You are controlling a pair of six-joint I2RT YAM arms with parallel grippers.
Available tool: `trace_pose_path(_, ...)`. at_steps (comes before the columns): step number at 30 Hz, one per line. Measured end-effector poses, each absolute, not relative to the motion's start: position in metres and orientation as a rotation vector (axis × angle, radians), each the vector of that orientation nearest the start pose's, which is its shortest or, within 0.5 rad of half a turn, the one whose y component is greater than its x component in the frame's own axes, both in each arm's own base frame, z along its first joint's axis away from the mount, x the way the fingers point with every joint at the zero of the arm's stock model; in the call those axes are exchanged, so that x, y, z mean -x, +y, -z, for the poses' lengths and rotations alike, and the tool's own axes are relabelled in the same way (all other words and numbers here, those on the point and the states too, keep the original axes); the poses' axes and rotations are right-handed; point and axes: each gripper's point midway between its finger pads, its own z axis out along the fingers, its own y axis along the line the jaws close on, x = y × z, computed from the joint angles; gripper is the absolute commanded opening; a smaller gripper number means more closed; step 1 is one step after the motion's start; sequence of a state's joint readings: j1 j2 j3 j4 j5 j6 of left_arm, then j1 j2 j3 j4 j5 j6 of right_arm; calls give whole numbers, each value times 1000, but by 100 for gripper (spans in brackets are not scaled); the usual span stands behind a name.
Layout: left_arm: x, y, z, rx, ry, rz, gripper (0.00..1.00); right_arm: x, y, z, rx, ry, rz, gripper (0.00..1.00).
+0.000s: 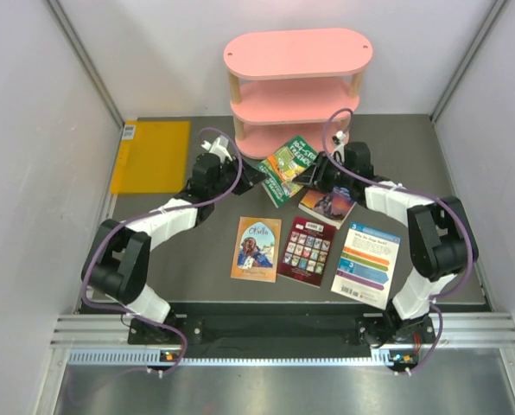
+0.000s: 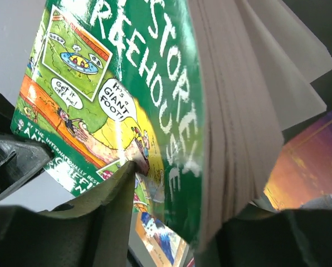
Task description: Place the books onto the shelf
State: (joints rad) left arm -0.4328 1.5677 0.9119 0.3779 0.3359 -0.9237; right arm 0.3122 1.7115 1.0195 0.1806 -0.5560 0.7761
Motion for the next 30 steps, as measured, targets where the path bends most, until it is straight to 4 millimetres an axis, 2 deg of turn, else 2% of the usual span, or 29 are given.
trace_pose_path(10, -381, -282, -165, 232, 2097, 1228, 0, -378, 237, -116, -163, 2283, -1211, 45)
trace_pose_path(18, -382, -280, -166, 181, 2130, 1220, 0, -373, 231, -121, -156, 2273, -1227, 46)
trace_pose_path(26, -386, -260, -156, 227, 2155, 1184, 0, -364, 229, -114, -142, 2292, -1258, 52)
trace_pose_path(27, -389, -252, -152, 256, 2166, 1172, 0, -359, 227, -111, -141, 2301, -1260, 52)
trace_pose_path(30, -393, -246, -153, 276, 2165, 1161, 0, -350, 224, -106, -144, 2314, -1262, 52)
